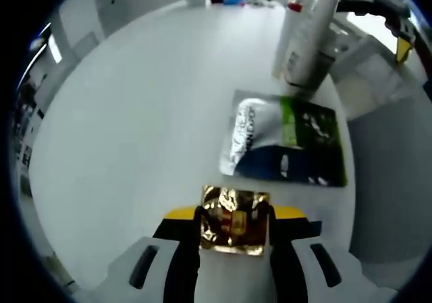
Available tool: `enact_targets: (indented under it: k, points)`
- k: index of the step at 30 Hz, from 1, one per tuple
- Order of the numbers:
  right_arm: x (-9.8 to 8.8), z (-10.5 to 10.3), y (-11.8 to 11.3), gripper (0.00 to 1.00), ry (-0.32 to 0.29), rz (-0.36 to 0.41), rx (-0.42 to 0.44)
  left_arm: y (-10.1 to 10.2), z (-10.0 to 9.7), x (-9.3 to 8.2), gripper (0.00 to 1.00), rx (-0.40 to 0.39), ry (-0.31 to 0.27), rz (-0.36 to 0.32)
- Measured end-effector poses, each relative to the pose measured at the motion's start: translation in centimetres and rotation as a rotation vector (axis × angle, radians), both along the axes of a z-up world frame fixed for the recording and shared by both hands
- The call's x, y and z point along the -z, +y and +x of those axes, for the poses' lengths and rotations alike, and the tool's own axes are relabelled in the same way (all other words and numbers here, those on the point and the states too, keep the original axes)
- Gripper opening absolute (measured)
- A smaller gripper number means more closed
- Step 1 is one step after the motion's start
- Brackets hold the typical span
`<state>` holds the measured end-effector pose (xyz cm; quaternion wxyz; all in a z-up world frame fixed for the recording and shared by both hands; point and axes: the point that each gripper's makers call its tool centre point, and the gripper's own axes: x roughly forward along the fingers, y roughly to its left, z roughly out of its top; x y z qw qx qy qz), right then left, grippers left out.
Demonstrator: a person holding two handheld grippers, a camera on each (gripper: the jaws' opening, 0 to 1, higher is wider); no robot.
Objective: Arrange the skincare products in the storage area until every visible bottle or jar stands upright without overlapping.
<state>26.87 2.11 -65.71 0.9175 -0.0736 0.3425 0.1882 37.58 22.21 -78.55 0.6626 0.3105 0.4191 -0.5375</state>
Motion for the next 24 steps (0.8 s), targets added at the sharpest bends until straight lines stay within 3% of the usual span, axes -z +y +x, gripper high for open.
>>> enact_targets:
  k: [24]
  points:
    - [-0.08, -0.36, 0.16, 1.0, -0.007, -0.008, -0.022, -0.85, -0.73, 0.11, 0.38, -0.017, -0.045, -0.027]
